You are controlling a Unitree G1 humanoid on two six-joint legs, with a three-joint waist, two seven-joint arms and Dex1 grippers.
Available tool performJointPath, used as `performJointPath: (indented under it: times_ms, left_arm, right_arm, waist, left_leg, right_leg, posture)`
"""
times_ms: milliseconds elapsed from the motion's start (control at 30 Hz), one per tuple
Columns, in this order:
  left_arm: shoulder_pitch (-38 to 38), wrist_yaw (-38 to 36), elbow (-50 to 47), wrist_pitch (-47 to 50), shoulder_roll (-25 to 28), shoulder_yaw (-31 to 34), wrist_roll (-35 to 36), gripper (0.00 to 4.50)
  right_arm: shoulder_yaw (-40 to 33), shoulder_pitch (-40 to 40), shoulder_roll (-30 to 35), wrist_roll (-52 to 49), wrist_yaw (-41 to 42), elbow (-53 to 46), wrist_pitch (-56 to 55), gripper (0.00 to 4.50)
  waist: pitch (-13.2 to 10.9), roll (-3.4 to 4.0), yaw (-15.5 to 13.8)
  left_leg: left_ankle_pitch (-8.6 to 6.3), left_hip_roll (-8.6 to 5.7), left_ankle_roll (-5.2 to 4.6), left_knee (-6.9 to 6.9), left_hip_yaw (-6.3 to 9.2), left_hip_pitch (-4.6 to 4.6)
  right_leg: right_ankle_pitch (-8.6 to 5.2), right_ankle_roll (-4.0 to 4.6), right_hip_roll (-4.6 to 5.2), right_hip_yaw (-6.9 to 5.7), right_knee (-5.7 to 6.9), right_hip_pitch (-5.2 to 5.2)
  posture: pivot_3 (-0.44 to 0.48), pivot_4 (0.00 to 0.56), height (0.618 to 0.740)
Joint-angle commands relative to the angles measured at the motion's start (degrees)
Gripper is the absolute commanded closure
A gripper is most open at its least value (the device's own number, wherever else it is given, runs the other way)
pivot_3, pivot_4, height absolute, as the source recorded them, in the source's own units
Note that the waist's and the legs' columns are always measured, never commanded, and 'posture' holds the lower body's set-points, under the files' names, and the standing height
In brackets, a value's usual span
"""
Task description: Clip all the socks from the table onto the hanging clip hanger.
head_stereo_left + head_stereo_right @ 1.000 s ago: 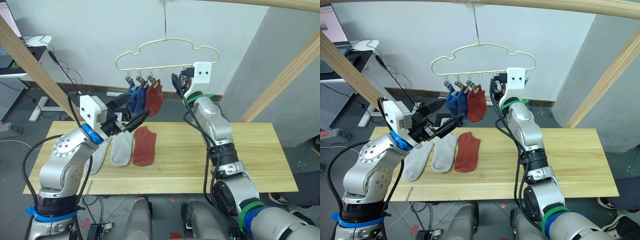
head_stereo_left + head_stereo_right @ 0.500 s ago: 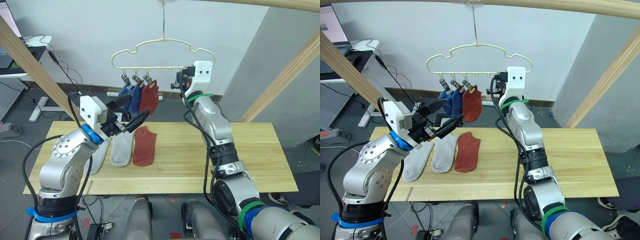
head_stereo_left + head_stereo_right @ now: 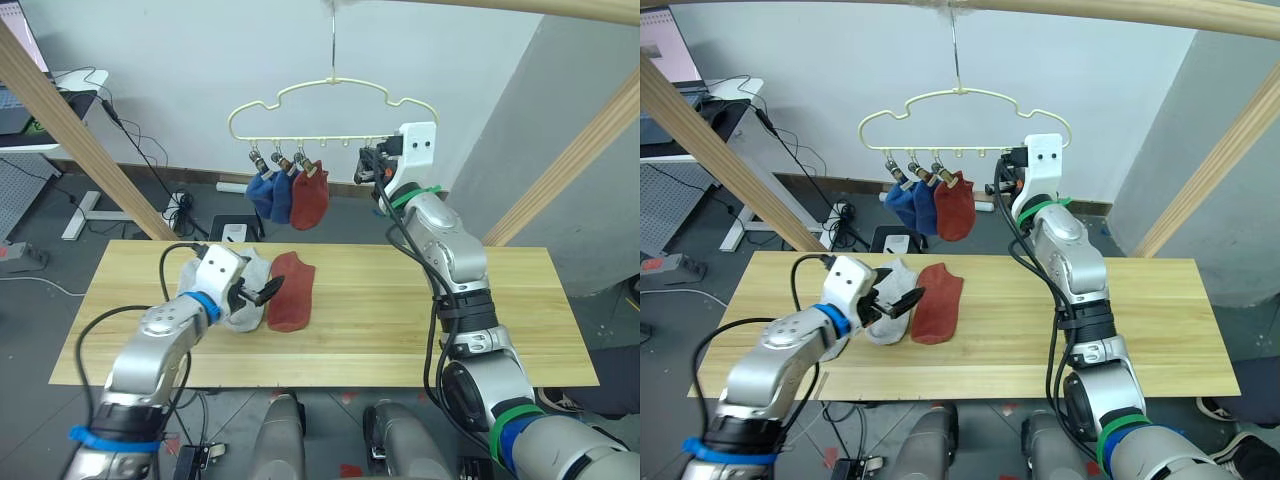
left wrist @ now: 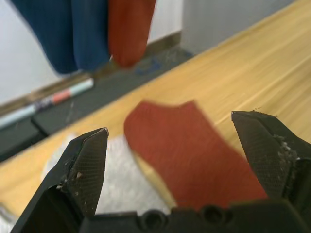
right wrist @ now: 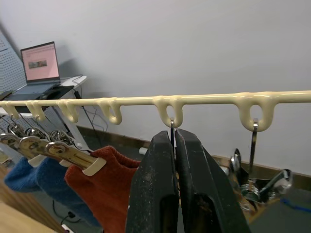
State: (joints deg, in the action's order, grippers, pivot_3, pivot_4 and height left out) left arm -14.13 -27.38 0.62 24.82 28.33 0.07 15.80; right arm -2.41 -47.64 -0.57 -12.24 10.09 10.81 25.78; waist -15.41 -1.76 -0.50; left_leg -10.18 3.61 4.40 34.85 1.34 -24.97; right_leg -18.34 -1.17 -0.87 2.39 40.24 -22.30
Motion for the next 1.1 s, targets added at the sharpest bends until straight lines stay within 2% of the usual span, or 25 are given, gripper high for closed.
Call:
performJointPath:
  times_ms: [33, 200, 333, 533, 633, 733, 900, 1100]
  left_arm:
    - [-4.97, 3.09, 9.04, -5.80, -4.83, -2.39, -4.69, 0.00]
    - [-9.64, 2.22, 21.20, -10.39, -9.64, -4.22, -7.70, 0.00]
    - [-12.40, 2.59, 28.95, -10.40, -11.36, -4.89, -9.77, 0.00]
    - [-13.48, 0.23, 33.08, -7.94, -12.36, -6.55, -11.71, 0.00]
    - [-12.47, -1.60, 31.61, -8.35, -11.78, -7.78, -12.90, 0.58]
    - [-11.13, -3.29, 29.07, -8.00, -11.52, -7.97, -12.85, 1.42]
    - [-9.63, -5.17, 25.92, -8.01, -10.94, -8.09, -13.00, 2.49]
    - [-8.59, -6.42, 23.50, -8.79, -10.32, -7.49, -12.69, 3.57]
  right_arm:
    - [0.77, 1.24, -0.13, -0.36, -0.20, -3.83, 1.67, 4.49]
    - [0.99, 1.74, -0.38, -0.23, -1.17, -5.12, 2.65, 4.49]
    - [0.91, 1.83, -0.19, -0.13, -1.88, -5.70, 3.07, 4.49]
    - [0.89, 2.03, 0.27, -0.22, -2.30, -6.30, 3.57, 4.49]
    - [0.92, 2.14, 0.32, -0.22, -2.38, -6.48, 3.77, 4.50]
    - [0.96, 2.19, 0.34, -0.26, -2.39, -6.30, 3.76, 4.50]
    - [1.11, 2.09, 0.29, -0.42, -2.16, -5.88, 3.58, 4.50]
    - [1.24, 1.82, 0.28, -0.53, -1.74, -5.42, 3.44, 4.50]
  waist:
    - [0.00, -0.01, -0.13]
    - [0.01, -0.01, 0.45]
    - [0.00, -0.01, 0.72]
    - [0.01, -0.01, 0.75]
    - [0.02, 0.01, 0.77]
    - [0.04, 0.03, 0.76]
    - [0.04, 0.03, 0.73]
    - [0.04, 0.03, 0.70]
  left_leg:
    - [0.01, -0.02, -0.01, 0.01, -0.01, 0.00]
    - [0.01, -0.04, -0.02, 0.02, -0.09, -0.02]
    - [0.01, 0.03, -0.02, 0.00, -0.03, -0.02]
    - [0.03, -0.10, -0.05, 0.04, -0.06, 0.00]
    - [0.04, -0.10, -0.06, 0.05, -0.06, 0.01]
    - [0.04, -0.08, -0.06, 0.04, -0.04, 0.03]
    - [0.04, -0.07, -0.05, 0.05, -0.04, 0.03]
    - [0.05, -0.07, -0.07, 0.05, -0.03, 0.04]
  right_leg:
    - [0.00, 0.00, 0.00, -0.01, 0.01, 0.00]
    - [0.00, 0.00, -0.03, 0.04, -0.02, 0.00]
    - [0.00, 0.00, -0.04, 0.00, -0.01, -0.01]
    - [0.00, 0.00, -0.05, 0.01, 0.04, 0.03]
    - [0.00, 0.00, -0.05, 0.00, 0.08, 0.04]
    - [0.00, 0.00, -0.05, -0.01, 0.09, 0.04]
    - [0.00, 0.00, -0.04, -0.01, 0.12, 0.04]
    - [0.00, 0.00, -0.04, -0.01, 0.15, 0.04]
  posture:
    - [0.071, 0.235, 0.740]
    - [0.050, 0.238, 0.740]
    - [0.043, 0.239, 0.740]
    - [0.028, 0.241, 0.740]
    - [0.028, 0.241, 0.740]
    - [0.039, 0.236, 0.740]
    - [0.052, 0.233, 0.740]
    - [0.060, 0.227, 0.740]
